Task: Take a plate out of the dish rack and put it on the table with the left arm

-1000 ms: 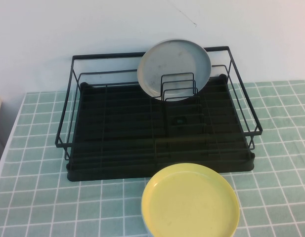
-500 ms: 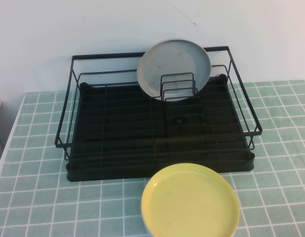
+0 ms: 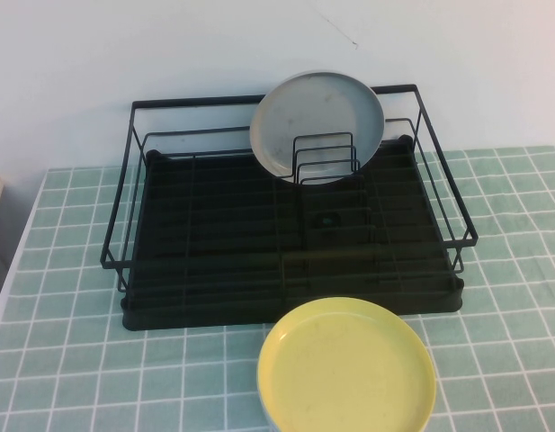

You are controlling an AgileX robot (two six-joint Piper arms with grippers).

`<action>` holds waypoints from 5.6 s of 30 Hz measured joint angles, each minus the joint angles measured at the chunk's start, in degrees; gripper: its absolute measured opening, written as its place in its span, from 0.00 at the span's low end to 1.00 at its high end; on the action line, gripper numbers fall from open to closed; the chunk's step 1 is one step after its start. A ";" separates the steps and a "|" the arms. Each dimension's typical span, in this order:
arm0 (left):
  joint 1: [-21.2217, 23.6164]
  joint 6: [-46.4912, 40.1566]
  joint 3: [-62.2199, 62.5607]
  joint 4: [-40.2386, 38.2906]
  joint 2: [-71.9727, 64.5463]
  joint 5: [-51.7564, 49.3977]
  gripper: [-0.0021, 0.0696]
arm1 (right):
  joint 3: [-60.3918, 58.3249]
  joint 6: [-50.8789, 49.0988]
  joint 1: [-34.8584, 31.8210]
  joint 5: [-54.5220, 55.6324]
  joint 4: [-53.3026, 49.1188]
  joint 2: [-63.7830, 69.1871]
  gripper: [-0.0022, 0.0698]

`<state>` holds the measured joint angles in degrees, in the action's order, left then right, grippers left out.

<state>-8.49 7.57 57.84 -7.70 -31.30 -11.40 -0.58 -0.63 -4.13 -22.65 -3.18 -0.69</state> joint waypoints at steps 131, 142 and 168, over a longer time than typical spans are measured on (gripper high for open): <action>-22.52 -2.45 6.07 -17.28 -59.30 -31.20 0.05 | 0.00 0.00 0.00 0.00 0.00 0.00 0.03; -22.65 -2.10 6.07 -15.60 -59.06 -31.76 0.58 | 0.00 0.00 0.00 0.00 0.00 0.00 0.03; -22.65 -2.51 2.53 11.26 -2.66 -41.84 0.03 | 0.00 0.00 0.00 0.00 0.00 0.00 0.03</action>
<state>-31.14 5.06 60.37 3.55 -33.96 -53.24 -0.58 -0.63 -4.13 -22.65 -3.18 -0.69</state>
